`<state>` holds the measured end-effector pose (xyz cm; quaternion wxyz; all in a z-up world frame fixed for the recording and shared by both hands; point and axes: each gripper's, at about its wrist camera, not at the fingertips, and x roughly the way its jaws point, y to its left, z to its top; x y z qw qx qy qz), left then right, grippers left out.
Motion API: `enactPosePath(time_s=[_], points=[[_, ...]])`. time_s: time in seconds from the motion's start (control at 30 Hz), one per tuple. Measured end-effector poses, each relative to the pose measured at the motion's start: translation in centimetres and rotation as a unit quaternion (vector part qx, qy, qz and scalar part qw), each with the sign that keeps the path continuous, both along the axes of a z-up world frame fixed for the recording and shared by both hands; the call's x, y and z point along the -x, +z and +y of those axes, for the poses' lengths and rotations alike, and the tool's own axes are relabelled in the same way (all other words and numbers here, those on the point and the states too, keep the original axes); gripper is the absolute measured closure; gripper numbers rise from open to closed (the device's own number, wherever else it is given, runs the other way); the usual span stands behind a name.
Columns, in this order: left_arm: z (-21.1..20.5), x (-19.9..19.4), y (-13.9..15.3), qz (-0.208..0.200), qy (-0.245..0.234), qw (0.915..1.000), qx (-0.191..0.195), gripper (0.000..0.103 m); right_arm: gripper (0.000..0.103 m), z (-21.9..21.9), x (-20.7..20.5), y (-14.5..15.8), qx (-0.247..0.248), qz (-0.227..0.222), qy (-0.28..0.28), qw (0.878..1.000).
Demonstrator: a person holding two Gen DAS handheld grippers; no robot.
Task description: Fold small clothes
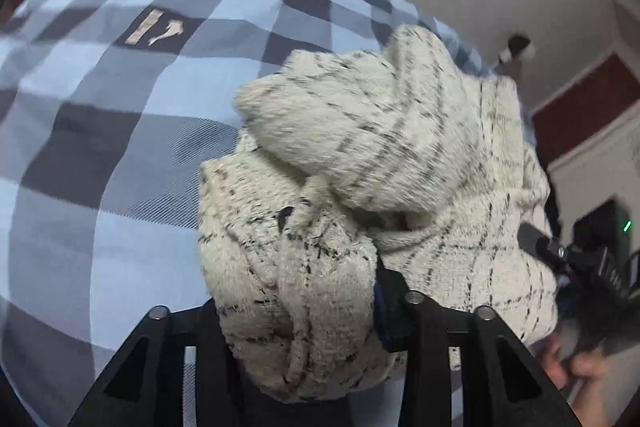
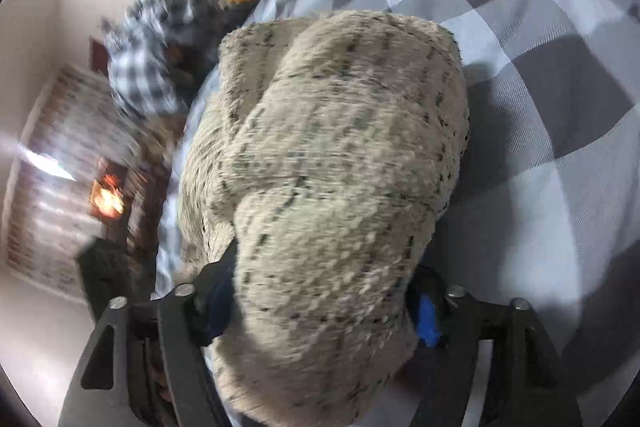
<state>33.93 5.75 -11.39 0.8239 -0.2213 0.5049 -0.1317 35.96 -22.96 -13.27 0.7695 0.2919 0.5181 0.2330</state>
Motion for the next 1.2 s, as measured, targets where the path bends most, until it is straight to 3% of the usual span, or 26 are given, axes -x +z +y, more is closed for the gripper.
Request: enactPosePath(time_s=[0.03, 0.07, 0.13, 0.2, 0.27, 0.33, 0.43, 0.53, 0.63, 0.7, 0.8, 0.93, 1.03, 1.07, 1.2], points=[[0.5, 0.2, 0.2, 0.012, 0.010, 0.9999, 0.008, 0.050, 0.026, -0.4, 0.4, 0.1, -0.013, 0.007, -0.009, 1.000], [1.0, 0.7, 1.0, 0.022, 0.025, 0.9995, -0.003, 0.030, 0.026, -0.7, 0.7, 0.2, -0.011, 0.020, -0.016, 1.000], [1.7, 2.7, 3.7, 0.001, 0.054, 0.9975, -0.046, 0.014, 0.026, -1.6, 1.8, 1.8, 0.009, 0.056, -0.045, 0.997], [2.7, 5.2, 7.1, -0.036, 0.069, 0.9944, -0.073, 0.003, 0.025, -3.3, 4.1, 5.6, 0.054, 0.046, -0.104, 0.992], [3.8, 7.3, 10.2, -0.050, 0.080, 0.9899, -0.106, 0.000, 0.024, -4.4, 7.4, 11.0, 0.086, -0.029, -0.130, 0.987], [4.2, 10.9, 13.3, -0.064, 0.086, 0.9836, -0.145, 0.000, 0.011, -4.3, 11.3, 15.6, 0.128, -0.075, -0.110, 0.983], [4.1, 15.9, 16.5, -0.092, 0.086, 0.9740, -0.188, 0.000, 0.011, -4.0, 18.1, 20.0, 0.149, -0.108, -0.071, 0.980], [3.4, 21.6, 18.8, -0.133, 0.078, 0.9593, -0.236, 0.000, 0.011, -2.6, 23.4, 22.7, 0.180, -0.130, -0.024, 0.975], [2.1, 28.2, 20.1, -0.164, 0.076, 0.9409, -0.286, 0.000, 0.011, -1.6, 29.0, 22.6, 0.192, -0.141, 0.033, 0.971], [1.2, 31.5, 19.4, -0.172, 0.075, 0.9344, -0.303, 0.000, 0.011, -0.6, 30.7, 21.8, 0.178, -0.132, 0.062, 0.973], [-0.8, 34.5, 17.9, -0.170, 0.036, 0.9316, -0.319, 0.000, 0.011, 0.4, 31.5, 19.5, 0.202, -0.137, 0.060, 0.968], [-3.2, 35.5, 15.4, -0.192, 0.000, 0.9178, -0.348, 0.000, 0.011, 0.4, 30.8, 16.8, 0.273, -0.166, 0.022, 0.947], [-4.0, 35.2, 13.6, -0.212, -0.011, 0.9143, -0.345, 0.000, 0.011, 0.1, 30.3, 14.3, 0.327, -0.185, -0.019, 0.926], [-4.2, 34.9, 13.0, -0.207, -0.015, 0.9148, -0.346, 0.000, 0.011, 0.1, 30.1, 14.1, 0.337, -0.174, -0.025, 0.925], [-4.3, 32.9, 11.3, -0.174, -0.024, 0.9293, -0.325, 0.000, 0.011, 0.6, 28.5, 14.4, 0.342, -0.174, -0.032, 0.923]])
